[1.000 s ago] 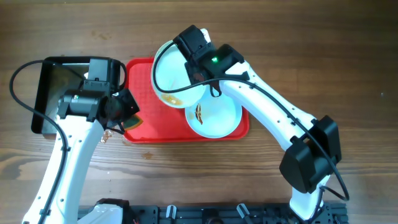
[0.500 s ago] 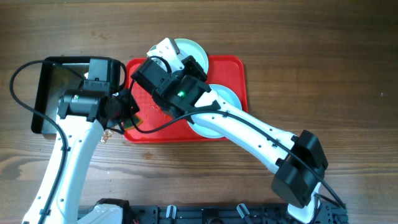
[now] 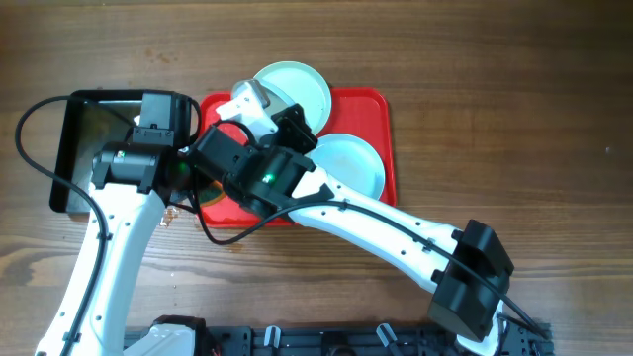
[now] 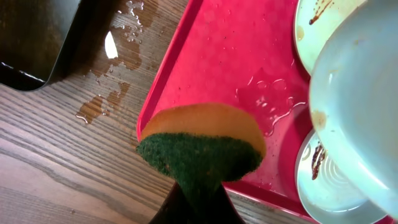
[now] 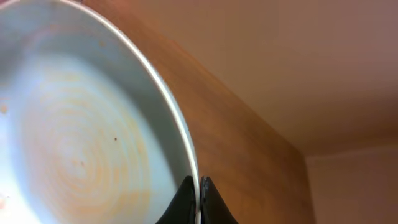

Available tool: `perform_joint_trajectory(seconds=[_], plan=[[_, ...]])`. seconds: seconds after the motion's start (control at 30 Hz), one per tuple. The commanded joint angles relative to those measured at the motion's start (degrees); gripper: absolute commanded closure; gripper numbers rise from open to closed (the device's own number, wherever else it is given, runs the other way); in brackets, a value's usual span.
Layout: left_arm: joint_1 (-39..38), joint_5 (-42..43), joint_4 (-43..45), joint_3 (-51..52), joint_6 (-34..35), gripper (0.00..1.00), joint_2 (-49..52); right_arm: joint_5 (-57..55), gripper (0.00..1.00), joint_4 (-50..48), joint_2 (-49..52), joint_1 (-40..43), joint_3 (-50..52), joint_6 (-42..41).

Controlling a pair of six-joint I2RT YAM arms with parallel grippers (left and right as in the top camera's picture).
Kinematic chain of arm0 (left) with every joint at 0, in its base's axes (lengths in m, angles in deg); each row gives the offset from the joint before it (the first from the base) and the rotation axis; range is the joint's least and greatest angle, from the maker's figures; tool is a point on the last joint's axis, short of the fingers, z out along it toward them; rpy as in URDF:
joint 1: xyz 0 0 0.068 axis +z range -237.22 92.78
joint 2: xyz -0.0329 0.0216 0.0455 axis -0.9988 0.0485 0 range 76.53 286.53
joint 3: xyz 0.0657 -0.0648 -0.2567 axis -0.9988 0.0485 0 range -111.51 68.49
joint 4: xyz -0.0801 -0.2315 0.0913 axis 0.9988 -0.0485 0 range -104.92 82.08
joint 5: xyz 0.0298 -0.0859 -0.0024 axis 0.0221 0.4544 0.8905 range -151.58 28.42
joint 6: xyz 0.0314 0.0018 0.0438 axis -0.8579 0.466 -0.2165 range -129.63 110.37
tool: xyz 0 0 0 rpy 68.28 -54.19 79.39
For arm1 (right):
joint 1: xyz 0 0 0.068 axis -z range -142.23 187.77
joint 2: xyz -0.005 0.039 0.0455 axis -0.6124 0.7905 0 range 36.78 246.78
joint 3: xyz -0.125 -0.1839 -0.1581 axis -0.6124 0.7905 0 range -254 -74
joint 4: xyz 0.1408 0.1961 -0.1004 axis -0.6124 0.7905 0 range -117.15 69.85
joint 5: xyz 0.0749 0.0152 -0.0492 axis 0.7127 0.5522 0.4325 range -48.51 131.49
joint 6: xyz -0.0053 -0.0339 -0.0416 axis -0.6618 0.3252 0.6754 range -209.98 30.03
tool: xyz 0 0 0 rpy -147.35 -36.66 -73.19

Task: Clean dirty plates on tray and stack at the side
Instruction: 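Lift the lower-left plate with the right gripper and move it right of tray, then set the plate down on the table right of the red tray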

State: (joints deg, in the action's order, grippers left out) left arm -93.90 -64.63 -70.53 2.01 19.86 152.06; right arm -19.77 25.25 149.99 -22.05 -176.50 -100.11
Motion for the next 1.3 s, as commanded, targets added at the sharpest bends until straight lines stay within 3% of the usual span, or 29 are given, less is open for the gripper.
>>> perform_joint_trajectory(seconds=[0.0, 0.07, 0.1, 0.13, 0.2, 0.27, 0.33, 0.43, 0.57, 0.73, 0.9, 1.0, 1.03, 1.1, 1.13, 1.17, 1.27], plan=[[0.2, 0.63, 0.17, -0.92, 0.55, 0.96, 0.35, 9.94, 0.96, 2.69, -1.66, 0.15, -0.13, -0.57], [0.2, 0.63, 0.17, -0.92, 0.57, 0.96, 0.35, 6.03, 0.96, 6.03, -1.68, 0.22, -0.13, -14.34], [0.2, 0.63, 0.2, -0.92, 0.57, 0.96, 0.35, 13.88, 0.96, 4.52, -1.66, 0.22, -0.13, -9.01], [0.2, 0.61, 0.2, -0.92, 0.57, 0.96, 0.35, 13.99, 0.96, 5.07, -1.68, 0.24, -0.13, -4.15], [0.2, 0.61, 0.17, -0.92, 0.57, 0.96, 0.35, 9.29, 0.96, 6.36, -2.01, 0.31, -0.15, -18.27], [0.2, 0.61, 0.17, -0.92, 0.57, 0.96, 0.35, 20.7, 0.96, 4.55, -2.01, 1.42, -0.15, -3.52], [0.2, 0.63, 0.15, -0.92, 0.57, 0.96, 0.35, 16.72, 0.96, 8.13, -3.19, 3.58, -0.15, -15.93], [0.2, 0.61, 0.15, -0.92, 0.55, 0.96, 0.35, 30.6, 0.96, 8.04, -7.06, 12.79, -0.2, -16.83], [0.2, 0.61, 0.22, -0.92, 0.57, 0.96, 0.35, 58.47, 0.96, 7.5, -11.91, 34.23, -0.17, -13.81], [0.2, 0.61, 0.24, -0.92, 0.57, 0.96, 0.35, 62.38, 0.96, 10.01, -11.8, 59.32, 6.56, -9.31], [0.2, 0.61, 0.22, -0.92, 0.55, 0.96, 0.35, 62.58, 0.96, -2.08, -11.74, 68.26, 20.83, -9.05], [0.2, 0.63, 0.46, -0.92, 0.57, 0.96, 0.35, 62.6, 0.96, -6.19, -11.41, 71.21, 26.71, -13.03], [0.2, 0.63, 0.66, -0.92, 0.57, 0.96, 0.35, 62.58, 0.86, -7.1, -11.41, 71.6, 28.02, -12.94], [0.2, 0.63, 0.87, -0.92, 0.57, 0.96, 0.39, 62.97, 0.18, -7.26, -11.41, 71.6, 28.3, -12.98], [0.2, 0.63, 0.87, -0.92, 0.57, 0.96, 0.46, 64.41, 0.07, -7.19, -11.43, 71.56, 28.28, -12.63], [0.2, 0.63, 0.9, -0.92, 0.57, 0.96, 0.46, 67.56, 0.03, -7.08, -11.43, 71.56, 28.28, -11.43], [0.15, 0.66, 0.9, -0.92, 0.57, 0.96, 1.33, 87.6, 0.0, -6.6, -11.47, 71.23, 28.26, -7.02]])
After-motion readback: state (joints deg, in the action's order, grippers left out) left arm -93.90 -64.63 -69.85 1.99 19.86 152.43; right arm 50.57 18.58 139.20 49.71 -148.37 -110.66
